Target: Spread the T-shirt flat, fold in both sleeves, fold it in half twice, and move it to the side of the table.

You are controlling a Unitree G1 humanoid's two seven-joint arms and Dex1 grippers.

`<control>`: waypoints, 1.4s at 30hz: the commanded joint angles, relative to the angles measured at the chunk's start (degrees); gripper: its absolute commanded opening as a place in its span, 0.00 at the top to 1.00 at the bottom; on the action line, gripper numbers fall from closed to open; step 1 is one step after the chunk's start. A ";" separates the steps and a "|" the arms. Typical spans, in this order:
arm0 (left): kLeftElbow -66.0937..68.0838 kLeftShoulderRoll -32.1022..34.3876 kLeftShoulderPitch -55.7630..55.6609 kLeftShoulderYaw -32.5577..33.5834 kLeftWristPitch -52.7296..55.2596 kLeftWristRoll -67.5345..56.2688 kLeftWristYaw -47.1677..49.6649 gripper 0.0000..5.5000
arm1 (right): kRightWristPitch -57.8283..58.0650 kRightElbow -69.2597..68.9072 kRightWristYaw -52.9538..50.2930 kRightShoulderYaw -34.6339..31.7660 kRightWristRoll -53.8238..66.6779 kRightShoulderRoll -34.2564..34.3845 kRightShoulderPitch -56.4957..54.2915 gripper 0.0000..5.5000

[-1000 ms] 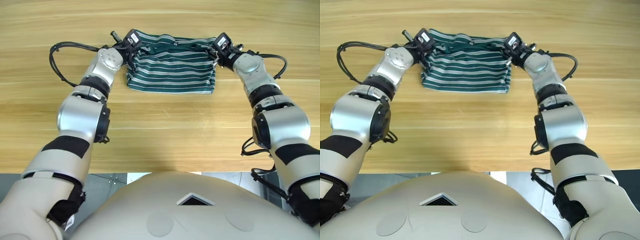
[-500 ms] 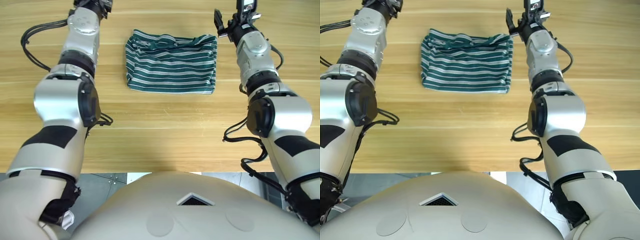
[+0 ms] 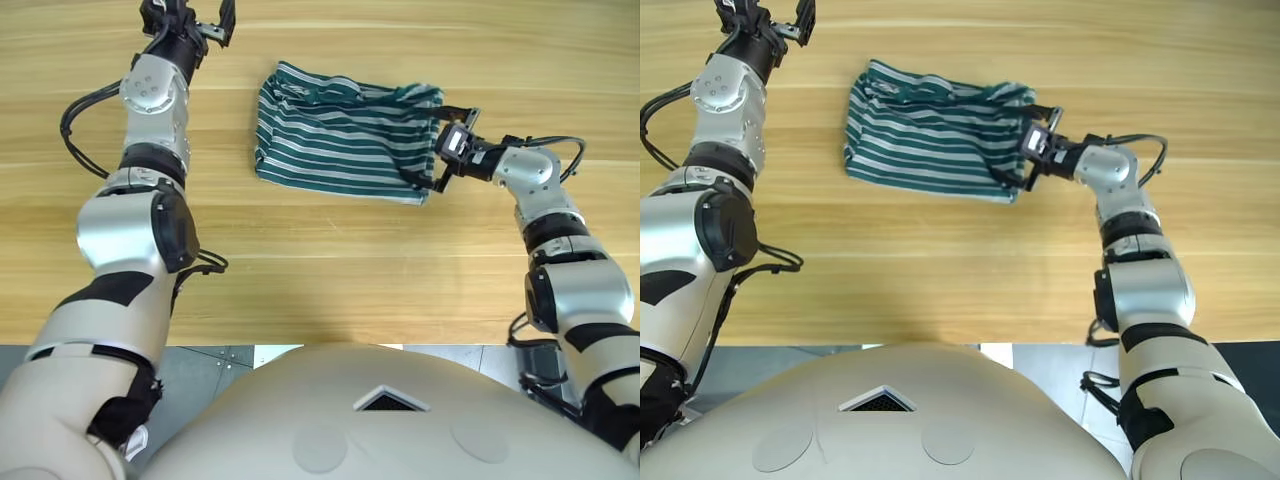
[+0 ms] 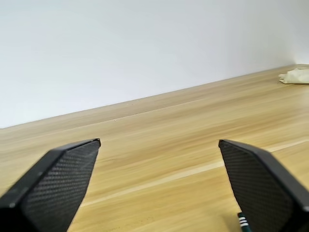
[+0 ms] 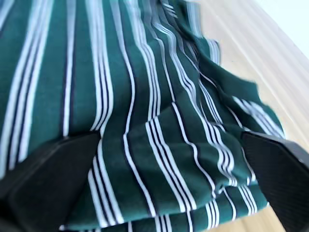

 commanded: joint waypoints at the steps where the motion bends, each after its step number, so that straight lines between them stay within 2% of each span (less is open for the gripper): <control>1: -0.70 0.32 1.19 -0.39 -1.06 -0.34 -0.28 0.17 | 15.66 -46.35 22.07 5.03 34.14 -6.13 19.47 0.02; 4: -1.51 0.00 1.66 -0.66 -3.53 -0.73 -1.89 0.17 | 21.59 -65.98 25.41 6.85 47.55 -8.37 24.10 0.02; 9: -4.67 0.06 4.04 -0.67 -10.94 -2.98 -10.49 0.17 | 25.10 -74.23 25.12 7.31 51.82 -6.19 27.19 0.02; 11: -5.51 0.31 5.21 -1.05 -13.10 -3.41 -13.29 0.17 | 25.04 -70.19 20.46 5.79 46.59 -3.70 24.92 0.02; 14: -6.98 0.31 7.68 -2.27 -16.44 -3.98 -17.77 0.17 | 21.33 -52.13 0.83 1.53 24.44 1.29 13.71 0.02; 18: -7.21 -0.56 10.10 -5.76 -19.18 -1.20 -17.30 0.17 | 14.84 -35.58 -13.40 1.21 6.31 1.63 7.18 0.02; 23: -7.58 -1.12 12.17 -9.99 -21.57 1.63 -16.46 0.17 | 9.94 -24.52 -21.10 2.10 -3.10 1.53 3.99 0.02; 29: -9.12 -0.55 15.80 -17.49 -25.75 7.31 -17.07 0.17 | 8.07 -12.04 -24.41 4.98 -12.39 -2.68 1.76 0.02; 31: -9.45 -0.12 16.46 -18.81 -26.46 8.08 -17.11 0.17 | 8.53 -9.51 -23.73 6.81 -15.29 -4.65 2.41 0.02; 33: -9.56 0.28 16.55 -19.88 -26.57 8.57 -16.54 0.17 | 7.97 -12.25 -17.58 9.76 -15.11 -6.48 6.68 0.02; 37: -9.97 0.83 16.54 -20.79 -26.78 8.34 -16.22 0.17 | 7.10 -34.42 -2.62 14.24 1.08 -8.53 17.04 0.02; 42: -10.72 1.59 17.04 -21.41 -27.44 8.16 -16.45 0.17 | 10.70 -50.99 5.07 15.79 12.66 -9.79 21.40 0.02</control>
